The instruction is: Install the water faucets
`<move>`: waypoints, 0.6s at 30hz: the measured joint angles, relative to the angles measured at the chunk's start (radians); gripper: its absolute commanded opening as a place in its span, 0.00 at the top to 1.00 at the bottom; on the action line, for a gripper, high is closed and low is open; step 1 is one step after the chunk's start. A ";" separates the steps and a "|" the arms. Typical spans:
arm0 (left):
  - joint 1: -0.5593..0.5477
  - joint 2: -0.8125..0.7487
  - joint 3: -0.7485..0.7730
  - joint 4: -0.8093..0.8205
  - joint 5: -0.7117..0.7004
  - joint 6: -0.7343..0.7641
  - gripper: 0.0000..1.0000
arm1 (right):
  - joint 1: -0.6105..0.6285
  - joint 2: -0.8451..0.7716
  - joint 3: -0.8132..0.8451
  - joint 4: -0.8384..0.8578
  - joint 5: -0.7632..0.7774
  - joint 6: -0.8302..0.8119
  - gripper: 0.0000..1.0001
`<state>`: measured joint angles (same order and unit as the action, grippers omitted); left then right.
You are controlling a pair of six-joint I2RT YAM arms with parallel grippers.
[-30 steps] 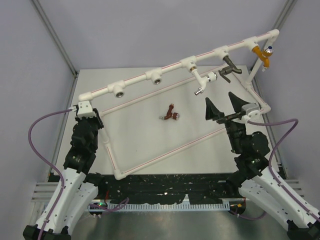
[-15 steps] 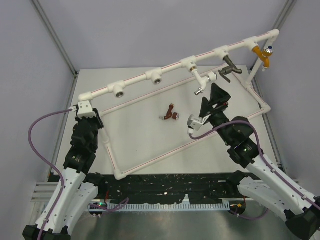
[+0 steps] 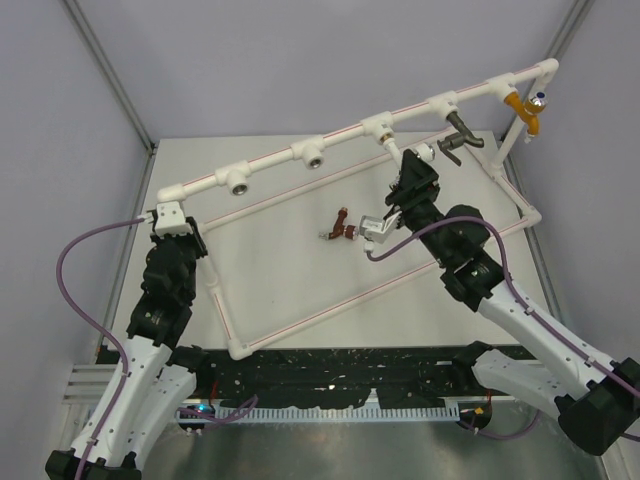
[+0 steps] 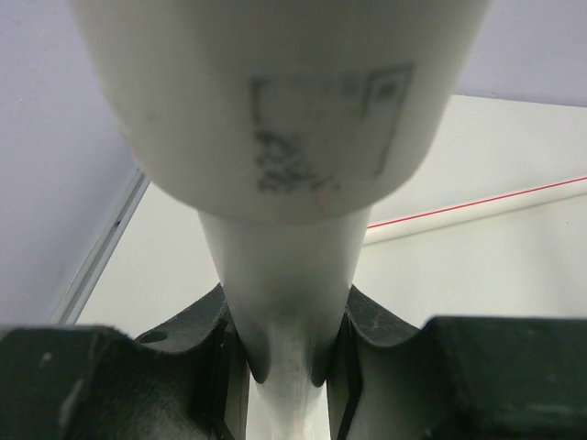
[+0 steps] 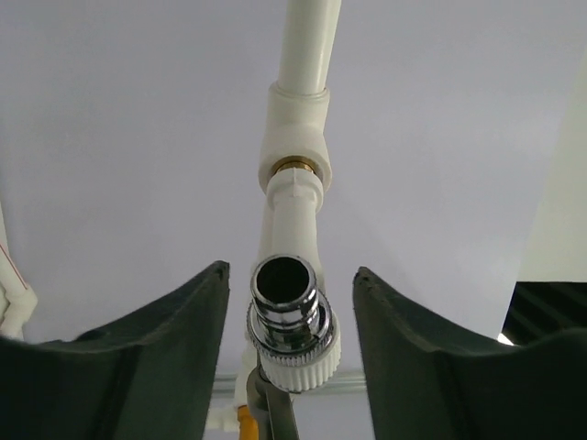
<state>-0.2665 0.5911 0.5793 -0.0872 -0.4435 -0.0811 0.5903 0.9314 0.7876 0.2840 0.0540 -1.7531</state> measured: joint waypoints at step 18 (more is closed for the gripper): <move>0.000 0.000 0.000 0.000 -0.005 -0.005 1.00 | -0.027 0.079 0.014 0.247 0.000 1.093 0.95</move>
<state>-0.2661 0.5911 0.5793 -0.0875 -0.4488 -0.0864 0.5632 1.0107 0.8021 0.5312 0.0544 -0.6598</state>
